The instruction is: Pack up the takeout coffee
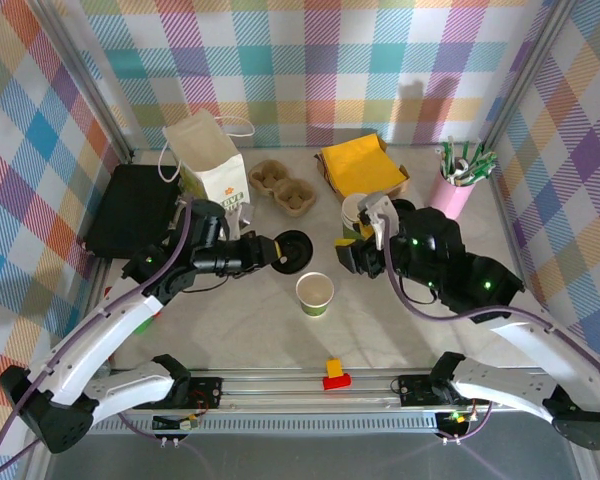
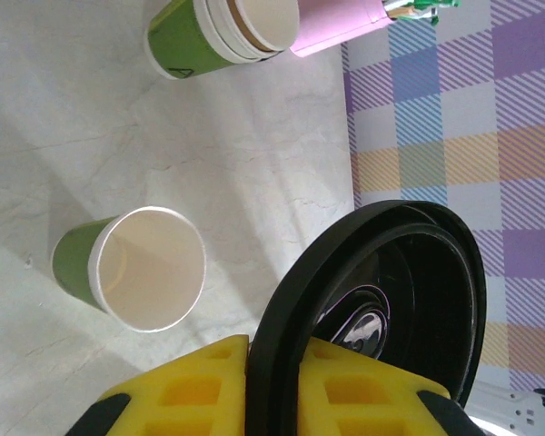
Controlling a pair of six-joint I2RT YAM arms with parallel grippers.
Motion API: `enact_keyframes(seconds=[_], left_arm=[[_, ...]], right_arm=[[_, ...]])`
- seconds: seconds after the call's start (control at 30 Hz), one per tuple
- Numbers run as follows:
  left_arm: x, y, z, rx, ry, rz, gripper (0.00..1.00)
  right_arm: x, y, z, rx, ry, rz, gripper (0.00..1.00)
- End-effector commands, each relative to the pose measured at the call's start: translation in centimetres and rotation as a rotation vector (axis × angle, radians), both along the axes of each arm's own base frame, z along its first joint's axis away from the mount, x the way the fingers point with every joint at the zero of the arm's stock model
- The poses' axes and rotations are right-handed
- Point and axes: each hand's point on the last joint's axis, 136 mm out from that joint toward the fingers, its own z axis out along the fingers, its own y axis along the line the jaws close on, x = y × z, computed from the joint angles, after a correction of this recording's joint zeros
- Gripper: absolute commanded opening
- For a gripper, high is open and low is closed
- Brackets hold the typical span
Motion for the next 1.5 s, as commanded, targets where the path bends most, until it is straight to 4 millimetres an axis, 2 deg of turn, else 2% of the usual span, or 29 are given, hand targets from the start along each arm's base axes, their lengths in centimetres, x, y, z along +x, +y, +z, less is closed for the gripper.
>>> enact_keyframes(seconds=[0.0,0.2,0.33,0.57,0.7,0.93,1.1,1.4,1.47], left_arm=[[-0.7,1.7,0.8,-0.003,0.039,0.057,0.16],[-1.6,3.4,0.0,0.021,0.138,0.102,0.16],[-2.3,3.9,-0.4,0.044,0.183,0.097,0.16],[-3.5,3.8,-1.7,0.084,0.282,0.049,0.16],[-3.7,3.6,-1.9,0.081,0.301,0.044,0.16],[-3.7,3.3,-1.5,0.061,0.307,0.032,0.16],[-3.7,3.1,-1.5,0.054,0.31,0.024,0.16],[-3.7,3.0,-1.6,0.056,0.315,0.018,0.16],[-3.7,2.9,-1.6,0.053,0.317,0.016,0.16]], right_arm=[[-0.4,1.2,1.9,-0.042,-0.205,0.12,0.58],[-2.4,3.7,0.8,-0.136,-0.416,0.338,0.59],[-4.2,5.4,-1.0,-0.239,-0.603,0.504,0.61],[-4.0,7.7,-2.9,-0.388,-0.763,0.559,0.59],[-4.6,8.7,-4.2,-0.435,-0.829,0.622,0.59],[-4.4,9.6,-5.0,-0.469,-0.854,0.629,0.56],[-4.1,10.1,-5.4,-0.491,-0.859,0.636,0.5],[-4.2,10.8,-5.3,-0.495,-0.857,0.654,0.32],[-4.3,10.9,-5.5,-0.499,-0.852,0.662,0.3]])
